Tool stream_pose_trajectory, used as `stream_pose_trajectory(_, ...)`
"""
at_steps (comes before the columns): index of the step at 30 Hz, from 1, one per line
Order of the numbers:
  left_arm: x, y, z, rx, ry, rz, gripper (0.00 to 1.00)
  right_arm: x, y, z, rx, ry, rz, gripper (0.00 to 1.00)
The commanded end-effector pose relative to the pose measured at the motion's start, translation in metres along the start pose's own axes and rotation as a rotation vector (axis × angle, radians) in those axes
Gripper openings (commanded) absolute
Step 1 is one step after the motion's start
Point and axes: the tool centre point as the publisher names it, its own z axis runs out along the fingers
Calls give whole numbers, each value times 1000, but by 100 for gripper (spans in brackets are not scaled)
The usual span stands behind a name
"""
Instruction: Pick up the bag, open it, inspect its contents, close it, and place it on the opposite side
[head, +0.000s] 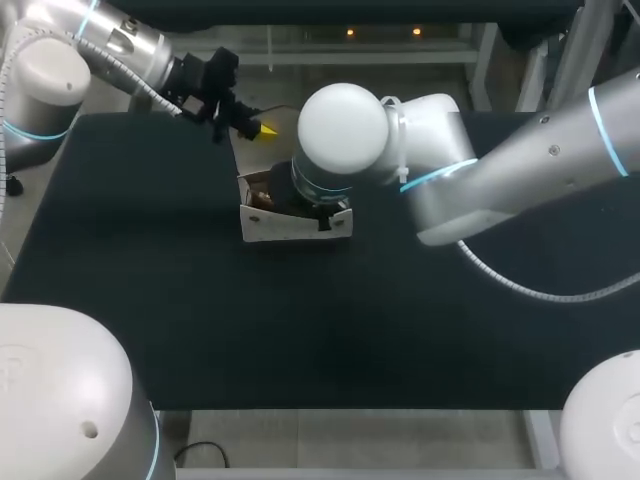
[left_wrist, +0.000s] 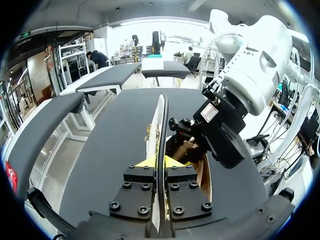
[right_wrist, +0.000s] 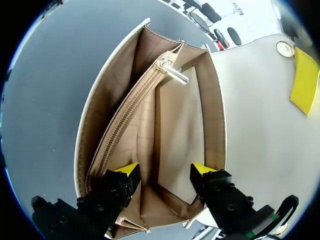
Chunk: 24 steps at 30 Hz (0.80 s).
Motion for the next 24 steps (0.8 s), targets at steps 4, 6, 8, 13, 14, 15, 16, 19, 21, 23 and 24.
stream_pose_trajectory(4,-1,1,2,2,0,1,0,-1,4,2,2,-5,1,100)
stream_pose_trajectory(6,-1,1,1,2,0,2,0,-2,4,2,2,-8,1,100)
stream_pose_trajectory(8,0,1,1,1,0,3,0,-2,4,2,1,-9,2,100)
stream_pose_trajectory(13,0,1,1,0,-1,2,0,-2,4,2,0,-9,2,100)
stream_pose_trajectory(14,0,1,1,0,-1,3,0,-2,4,2,0,-9,2,100)
stream_pose_trajectory(15,0,1,2,-1,-2,3,0,-2,4,1,1,-9,4,100)
stream_pose_trajectory(16,0,1,2,-1,-2,3,0,-3,4,1,1,-9,6,100)
stream_pose_trajectory(19,0,0,2,-2,-5,6,0,-4,4,1,6,-1,18,100)
stream_pose_trajectory(21,1,0,2,-3,-8,7,0,-4,4,2,10,3,28,100)
stream_pose_trajectory(23,1,0,2,-2,-9,7,0,-5,3,2,14,5,38,100)
stream_pose_trajectory(24,1,0,2,-3,-10,7,0,-5,3,2,16,5,44,100)
